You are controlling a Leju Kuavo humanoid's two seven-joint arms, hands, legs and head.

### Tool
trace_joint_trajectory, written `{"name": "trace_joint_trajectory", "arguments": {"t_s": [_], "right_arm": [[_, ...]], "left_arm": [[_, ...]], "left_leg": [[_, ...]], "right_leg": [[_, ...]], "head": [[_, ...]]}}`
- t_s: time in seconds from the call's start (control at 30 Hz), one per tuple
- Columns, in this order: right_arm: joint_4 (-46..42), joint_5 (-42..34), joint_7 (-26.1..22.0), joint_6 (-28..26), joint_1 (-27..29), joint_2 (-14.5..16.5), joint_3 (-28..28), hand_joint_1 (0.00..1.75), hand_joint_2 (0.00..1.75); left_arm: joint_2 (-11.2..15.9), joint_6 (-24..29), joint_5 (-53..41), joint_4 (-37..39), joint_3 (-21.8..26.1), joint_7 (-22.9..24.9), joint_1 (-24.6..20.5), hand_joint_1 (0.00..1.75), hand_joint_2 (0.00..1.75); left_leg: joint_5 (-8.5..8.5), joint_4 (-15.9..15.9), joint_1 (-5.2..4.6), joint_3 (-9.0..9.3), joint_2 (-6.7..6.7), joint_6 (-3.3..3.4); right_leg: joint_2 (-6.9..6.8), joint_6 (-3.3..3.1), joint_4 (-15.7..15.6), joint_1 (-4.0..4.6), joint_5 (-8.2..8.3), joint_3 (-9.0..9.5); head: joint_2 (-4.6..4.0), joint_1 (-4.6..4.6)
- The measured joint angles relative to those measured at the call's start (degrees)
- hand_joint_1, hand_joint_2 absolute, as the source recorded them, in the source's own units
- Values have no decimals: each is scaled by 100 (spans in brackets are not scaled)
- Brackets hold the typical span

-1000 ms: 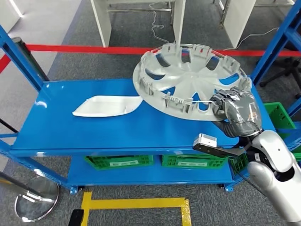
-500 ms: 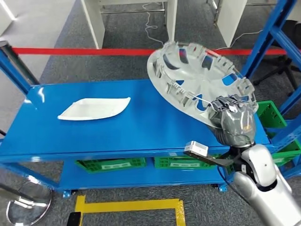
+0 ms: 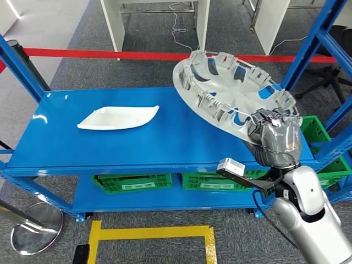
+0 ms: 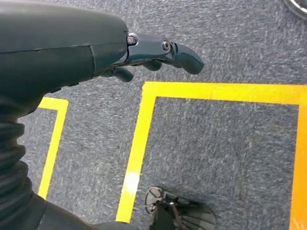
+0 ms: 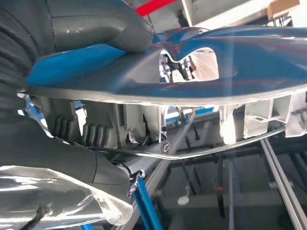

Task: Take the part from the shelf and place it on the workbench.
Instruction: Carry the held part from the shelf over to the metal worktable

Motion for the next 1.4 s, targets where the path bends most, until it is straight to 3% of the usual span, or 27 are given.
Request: {"name": "trace_joint_trajectory", "arguments": {"t_s": [0.1,0.13,0.2,0.27,0.3,0.33,0.37,0.43,0.5,0.53,0.6,0.67,0.7,0.77,0.8,0.83,0.87,0.93,1.0,1.07,1.13,1.17,1.23,1.3,1.33,1.37,1.4], "right_arm": [[13,85,-36,-2,-99,4,5,175,175],[17,99,-46,3,-139,8,12,175,175],[26,116,-60,17,-223,19,26,175,175],[36,120,-63,30,-281,24,38,175,175],[43,121,-63,34,-303,24,48,175,175],[53,122,-63,37,-319,24,59,175,175],[65,122,-63,37,-333,24,74,175,175],[81,120,-63,37,-357,24,97,175,175],[88,117,-63,37,-384,24,107,175,175],[95,116,-63,37,-398,24,109,175,175],[108,112,-62,37,-424,24,114,175,175],[119,108,-62,38,-440,23,117,175,175],[127,108,-62,39,-447,22,118,175,175],[144,108,-61,39,-459,21,121,175,175],[155,107,-60,39,-460,20,123,175,175],[164,105,-59,39,-458,19,124,175,175],[171,98,-58,39,-455,15,125,175,175],[178,68,-60,37,-450,-4,122,175,175],[175,25,-72,32,-450,-39,111,175,175],[173,-16,-96,26,-451,-75,97,175,175],[174,-44,-126,28,-450,-106,92,175,175],[174,-54,-138,31,-450,-117,92,175,175],[175,-66,-154,36,-454,-127,92,175,175],[177,-77,-157,37,-450,-137,92,175,175],[178,-81,-159,37,-445,-142,92,175,175],[179,-83,-159,37,-441,-146,92,175,175],[180,-84,-159,37,-438,-150,91,175,175]], "left_arm": [[-3,22,-7,0,4,20,17,0,175],[0,26,-7,0,7,28,25,0,175],[2,34,-8,0,10,40,36,0,175],[1,38,-9,0,10,46,36,0,175],[1,39,-9,0,10,47,36,0,175],[1,41,-9,0,10,48,36,0,175],[0,43,-9,0,10,48,36,0,175],[1,54,-9,0,10,50,29,0,175],[5,70,-9,0,10,51,16,0,175],[6,79,-10,0,10,51,13,0,175],[3,90,-12,0,10,52,19,0,175],[-1,96,-13,0,10,54,21,0,175],[-3,98,-13,0,10,55,17,0,175],[-10,101,-19,0,10,52,16,0,175],[-16,101,-33,0,10,39,21,0,175],[-21,102,-53,0,10,13,26,0,175],[-23,103,-80,0,10,-25,29,0,175],[-24,97,-118,0,9,-116,30,0,175],[-24,83,-130,0,7,-188,30,0,175],[-21,76,-129,0,6,-225,29,0,175],[-9,74,-127,0,6,-236,33,0,175],[-4,73,-125,0,6,-238,36,0,175],[1,72,-116,0,6,-230,39,0,175],[1,71,-108,0,6,-209,41,0,175],[1,71,-107,0,6,-199,43,0,175],[1,71,-107,0,6,-189,44,0,175],[1,71,-107,0,6,-181,43,0,175]], "left_leg": [[81,21,-10,-67,-16,-84],[5,71,-4,-105,-15,-118],[-444,467,25,-230,-9,-194],[-970,1166,57,-359,-2,-247],[-1094,1441,69,-369,0,-259],[-1094,1562,75,-311,1,-260],[-993,1484,77,-161,1,-249],[-770,811,67,373,-1,-180],[-775,64,38,857,-4,-109],[-818,-121,19,951,-5,-89],[-743,-216,10,934,3,-58],[-592,-280,27,844,32,15],[-514,-303,37,780,45,49],[-399,-294,22,617,51,83],[-344,-288,16,534,51,82],[-292,-282,13,451,54,79],[-237,-271,11,367,57,71],[-147,-234,11,236,63,43],[-85,-169,-6,153,60,-2],[-28,-123,-20,98,58,-54],[-31,-80,-13,53,54,-115],[-130,20,-3,13,51,-156],[-532,541,36,-165,45,-245],[-904,1276,79,-386,46,-307],[-951,1479,98,-417,46,-324],[-889,1479,112,-360,46,-332],[-733,1254,122,-207,45,-328]], "right_leg": [[7,-185,3,12,111,-89],[-2,-249,1,7,159,-136],[-22,-354,-10,-10,276,-260],[-30,-382,-6,-5,393,-410],[-34,-384,-3,-2,452,-490],[-37,-380,-2,0,510,-568],[-38,-372,-1,4,568,-645],[-39,-341,-1,7,680,-768],[-47,-282,-14,8,787,-833],[-54,-247,-33,0,840,-845],[-59,-178,-84,-13,936,-861],[-47,-138,28,-12,741,-949],[-40,-127,240,-9,488,-1023],[-32,-110,917,-4,-48,-1172],[-32,-100,1243,-1,-165,-1209],[-32,-92,1450,1,-130,-1198],[-33,-89,1493,3,28,-1108],[-38,-107,1020,5,331,-656],[-41,-129,212,19,229,-54],[-33,-158,-217,37,25,222],[-31,-231,-266,19,24,197],[-35,-278,-268,8,56,176],[-45,-349,-270,-5,120,129],[-46,-366,-259,-4,171,63],[-44,-361,-252,-5,188,35],[-42,-352,-244,-6,200,15],[-41,-343,-234,-7,206,6]], "head": [[0,-7],[0,-14],[0,-37],[0,-53],[0,-53],[0,-53],[0,-53],[0,-54],[0,-50],[0,-49],[0,-50],[0,-37],[0,-27],[0,-11],[0,-10],[0,-10],[0,-10],[0,-9],[0,-9],[0,-10],[0,-14],[0,-23],[0,-43],[0,-51],[0,-52],[0,-52],[0,-52]]}}
